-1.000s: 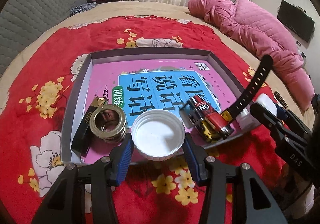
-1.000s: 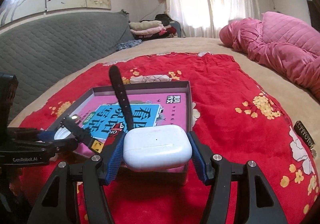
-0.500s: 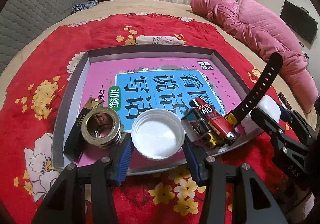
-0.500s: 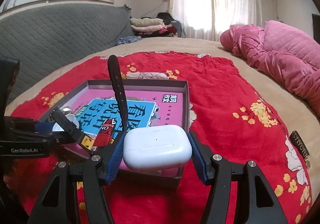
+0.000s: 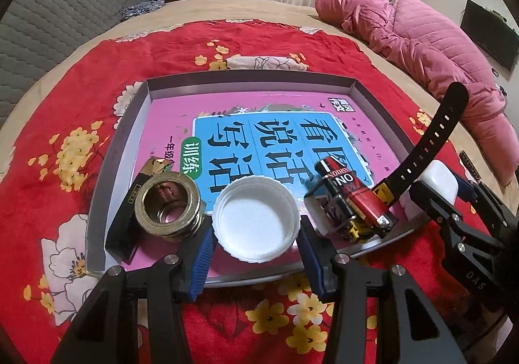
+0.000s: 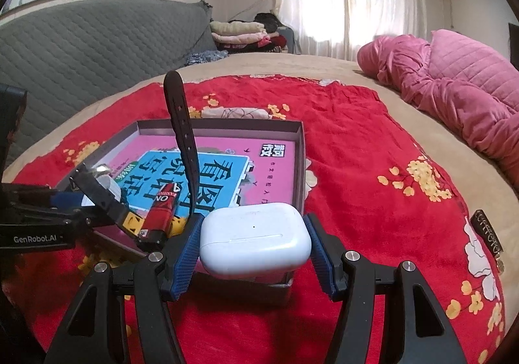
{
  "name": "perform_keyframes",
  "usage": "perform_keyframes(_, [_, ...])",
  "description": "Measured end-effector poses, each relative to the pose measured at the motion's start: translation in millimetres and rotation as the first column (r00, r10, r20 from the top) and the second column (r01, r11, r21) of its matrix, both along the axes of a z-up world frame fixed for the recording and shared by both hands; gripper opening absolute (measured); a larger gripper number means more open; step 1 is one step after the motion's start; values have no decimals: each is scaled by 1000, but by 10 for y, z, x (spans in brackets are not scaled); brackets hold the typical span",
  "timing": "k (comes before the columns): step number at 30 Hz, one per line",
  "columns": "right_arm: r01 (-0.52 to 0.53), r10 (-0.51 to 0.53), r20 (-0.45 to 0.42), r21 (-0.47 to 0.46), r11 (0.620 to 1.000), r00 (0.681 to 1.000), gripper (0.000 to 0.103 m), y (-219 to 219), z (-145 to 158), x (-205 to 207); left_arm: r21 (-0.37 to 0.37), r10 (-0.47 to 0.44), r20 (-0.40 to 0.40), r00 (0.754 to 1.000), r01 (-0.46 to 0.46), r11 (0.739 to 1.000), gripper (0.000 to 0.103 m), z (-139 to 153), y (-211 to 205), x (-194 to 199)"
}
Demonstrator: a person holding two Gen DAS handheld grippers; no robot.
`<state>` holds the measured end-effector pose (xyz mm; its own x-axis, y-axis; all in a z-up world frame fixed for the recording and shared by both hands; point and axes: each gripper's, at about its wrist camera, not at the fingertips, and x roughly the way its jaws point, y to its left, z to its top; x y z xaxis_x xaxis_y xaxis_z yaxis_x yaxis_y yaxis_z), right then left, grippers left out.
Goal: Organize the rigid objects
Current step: 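Carry earbud case into box with right tool while left lowers cap inside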
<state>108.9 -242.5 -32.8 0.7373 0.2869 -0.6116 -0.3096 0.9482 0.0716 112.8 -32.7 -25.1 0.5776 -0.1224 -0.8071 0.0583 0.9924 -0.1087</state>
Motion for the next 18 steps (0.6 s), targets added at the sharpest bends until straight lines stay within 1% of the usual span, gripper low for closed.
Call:
perform_keyframes(9, [-7,7,2,-27,1000,1000,64,47,-16,-5,6,7,-5,1000,-7,1000,50,6,13,-8])
perform_keyframes(18, [-8,10,13,-115,993,1000,64,143,-59,-13,6,11,-10,1000,-11,1000,50,6,17,-18])
